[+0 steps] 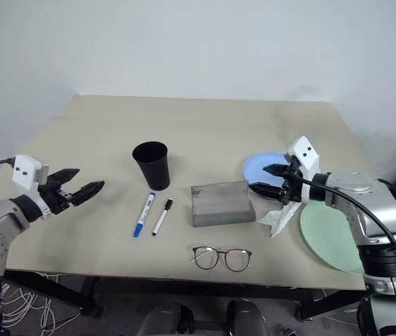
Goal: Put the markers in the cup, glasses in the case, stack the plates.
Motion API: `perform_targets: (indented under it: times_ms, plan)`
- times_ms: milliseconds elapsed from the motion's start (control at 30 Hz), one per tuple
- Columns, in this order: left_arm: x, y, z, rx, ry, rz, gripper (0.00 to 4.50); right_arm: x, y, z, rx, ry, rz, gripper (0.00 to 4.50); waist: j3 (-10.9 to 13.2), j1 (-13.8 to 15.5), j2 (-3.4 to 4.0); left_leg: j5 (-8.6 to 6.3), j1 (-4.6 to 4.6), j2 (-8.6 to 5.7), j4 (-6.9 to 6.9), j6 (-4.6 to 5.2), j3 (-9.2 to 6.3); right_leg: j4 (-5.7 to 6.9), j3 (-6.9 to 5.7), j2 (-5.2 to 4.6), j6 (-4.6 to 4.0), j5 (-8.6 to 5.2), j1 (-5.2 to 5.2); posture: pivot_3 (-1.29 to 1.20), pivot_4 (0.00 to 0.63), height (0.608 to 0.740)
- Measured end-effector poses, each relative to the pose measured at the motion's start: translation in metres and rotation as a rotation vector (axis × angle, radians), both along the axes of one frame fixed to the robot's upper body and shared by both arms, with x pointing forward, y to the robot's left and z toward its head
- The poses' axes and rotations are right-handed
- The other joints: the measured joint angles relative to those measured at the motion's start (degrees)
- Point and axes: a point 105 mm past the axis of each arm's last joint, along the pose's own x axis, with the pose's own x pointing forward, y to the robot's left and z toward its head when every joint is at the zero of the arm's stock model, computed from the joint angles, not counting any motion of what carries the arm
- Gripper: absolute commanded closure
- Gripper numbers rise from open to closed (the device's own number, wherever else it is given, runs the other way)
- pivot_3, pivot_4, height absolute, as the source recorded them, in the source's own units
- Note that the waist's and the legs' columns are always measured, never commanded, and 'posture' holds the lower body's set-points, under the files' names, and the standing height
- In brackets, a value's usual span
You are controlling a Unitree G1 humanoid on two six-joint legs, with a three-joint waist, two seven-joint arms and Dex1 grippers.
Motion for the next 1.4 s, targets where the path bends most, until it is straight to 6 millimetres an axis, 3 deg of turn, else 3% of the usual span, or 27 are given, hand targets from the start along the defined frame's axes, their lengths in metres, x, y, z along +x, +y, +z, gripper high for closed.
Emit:
perform_targets:
  times_ms: [633,1133,1400]
  plan:
    - [-0.008,0.002,0.010,0.007,0.004,-0.038,0.01,0.001,-0.005,-0.004,0.003,0.013,-0.018,0.73,0.00,0.02,0.01,0.00,0.00,-0.01,-0.01,0.00,0.02,-0.02,0.00,0.00,0.00,0.00,-0.02,0.00,0.000,0.727]
    - [-0.016,-0.039,0.018,0.017,-0.015,-0.245,0.01,-0.007,-0.069,-0.022,-0.038,0.083,-0.233,0.73,0.00,0.01,0.03,0.00,0.04,-0.01,0.01,0.00,0.06,0.01,0.03,0.04,0.00,0.00,0.06,0.00,0.000,0.727]
    - [-0.018,-0.050,0.016,0.018,-0.009,-0.288,0.01,-0.019,-0.121,-0.027,-0.068,0.120,-0.393,0.73,-0.01,0.04,0.02,0.00,0.05,-0.02,0.08,0.00,0.07,0.00,0.05,0.05,0.00,0.00,0.11,0.00,0.000,0.727]
